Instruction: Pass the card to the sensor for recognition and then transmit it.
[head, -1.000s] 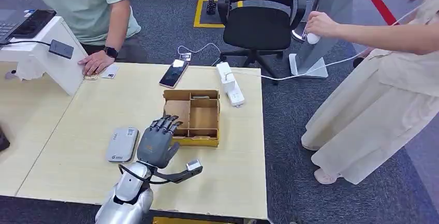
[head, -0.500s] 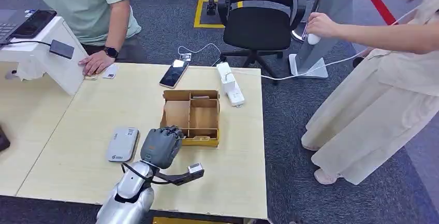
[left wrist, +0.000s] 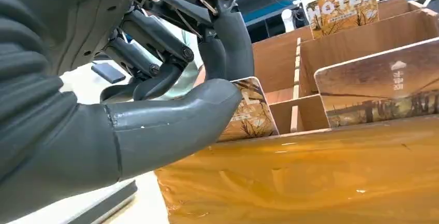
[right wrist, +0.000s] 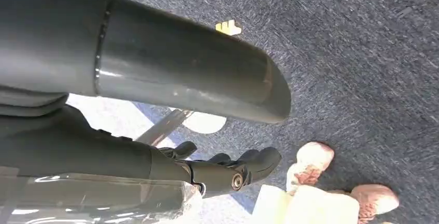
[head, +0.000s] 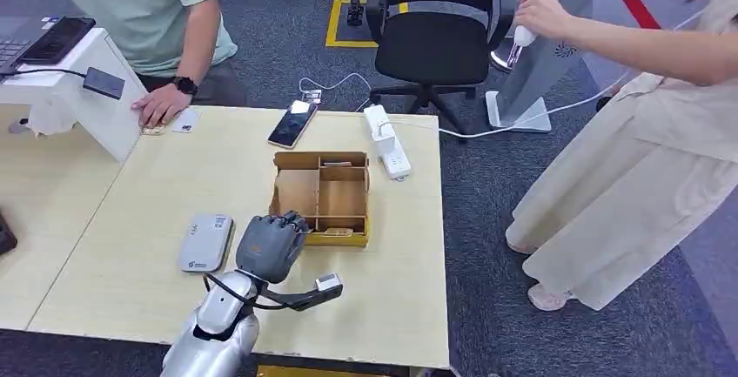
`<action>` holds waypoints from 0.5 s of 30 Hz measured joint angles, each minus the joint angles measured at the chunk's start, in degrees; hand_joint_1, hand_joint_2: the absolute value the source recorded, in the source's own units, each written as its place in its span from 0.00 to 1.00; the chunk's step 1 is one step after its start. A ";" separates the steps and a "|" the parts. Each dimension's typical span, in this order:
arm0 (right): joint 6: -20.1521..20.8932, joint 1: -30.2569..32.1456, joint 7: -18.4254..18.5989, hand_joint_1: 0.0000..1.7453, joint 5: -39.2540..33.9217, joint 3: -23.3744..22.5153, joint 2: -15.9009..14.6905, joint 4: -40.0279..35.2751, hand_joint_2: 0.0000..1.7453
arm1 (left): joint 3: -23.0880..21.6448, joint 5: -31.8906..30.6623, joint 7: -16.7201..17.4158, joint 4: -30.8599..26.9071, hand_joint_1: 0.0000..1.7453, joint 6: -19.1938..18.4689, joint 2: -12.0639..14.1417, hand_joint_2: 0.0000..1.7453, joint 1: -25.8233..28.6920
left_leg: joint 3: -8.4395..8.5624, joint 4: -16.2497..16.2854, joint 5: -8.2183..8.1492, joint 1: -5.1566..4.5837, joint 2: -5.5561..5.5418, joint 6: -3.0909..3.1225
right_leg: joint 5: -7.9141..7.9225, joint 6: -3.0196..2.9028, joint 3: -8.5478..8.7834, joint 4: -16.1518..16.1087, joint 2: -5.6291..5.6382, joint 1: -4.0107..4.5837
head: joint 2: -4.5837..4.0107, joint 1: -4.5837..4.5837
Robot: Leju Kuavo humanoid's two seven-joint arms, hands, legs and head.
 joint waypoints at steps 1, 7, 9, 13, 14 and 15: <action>0.02 0.00 0.17 0.00 0.00 0.04 0.00 0.00 0.00 | 0.00 -0.09 0.00 -0.46 1.00 0.04 0.02 1.00 -0.02 | 0.00 0.00 0.00 0.00 0.00 0.00 | 0.00 0.00 -0.01 0.00 0.00 0.00 | 0.00 0.02; 0.07 0.00 1.07 0.00 0.00 0.57 0.00 0.02 0.00 | 0.00 -0.04 -0.07 -3.07 1.00 0.04 0.63 1.00 -0.29 | -0.02 0.00 0.00 0.00 0.00 0.00 | 0.00 0.00 -0.03 0.00 0.00 0.00 | 0.02 0.02; 0.09 0.00 1.40 0.00 0.00 0.85 0.00 0.02 0.00 | 0.00 0.18 -0.37 -3.96 1.00 0.11 0.85 1.00 -0.38 | -0.02 0.00 0.00 0.00 0.00 0.00 | 0.00 0.00 -0.03 0.00 0.01 0.00 | 0.02 0.00; 0.28 -0.01 1.62 0.00 0.00 1.22 -0.02 0.02 0.00 | 0.00 1.27 -0.87 -6.01 1.00 0.02 1.22 1.00 -0.74 | -0.02 0.00 0.00 0.00 0.00 0.00 | 0.00 0.00 -0.02 0.00 0.00 0.00 | 0.02 0.02; 0.28 -0.01 1.62 0.00 0.00 1.22 -0.02 0.02 0.00 | 0.00 1.27 -0.87 -6.01 1.00 0.02 1.22 1.00 -0.74 | -0.02 0.00 0.00 0.00 0.00 0.00 | 0.00 0.00 -0.02 0.00 0.00 0.00 | 0.02 0.02; 0.28 -0.01 1.62 0.00 0.00 1.22 -0.02 0.02 0.00 | 0.00 1.27 -0.87 -6.01 1.00 0.02 1.22 1.00 -0.74 | -0.02 0.00 0.00 0.00 0.00 0.00 | 0.00 0.00 -0.02 0.00 0.00 0.00 | 0.02 0.02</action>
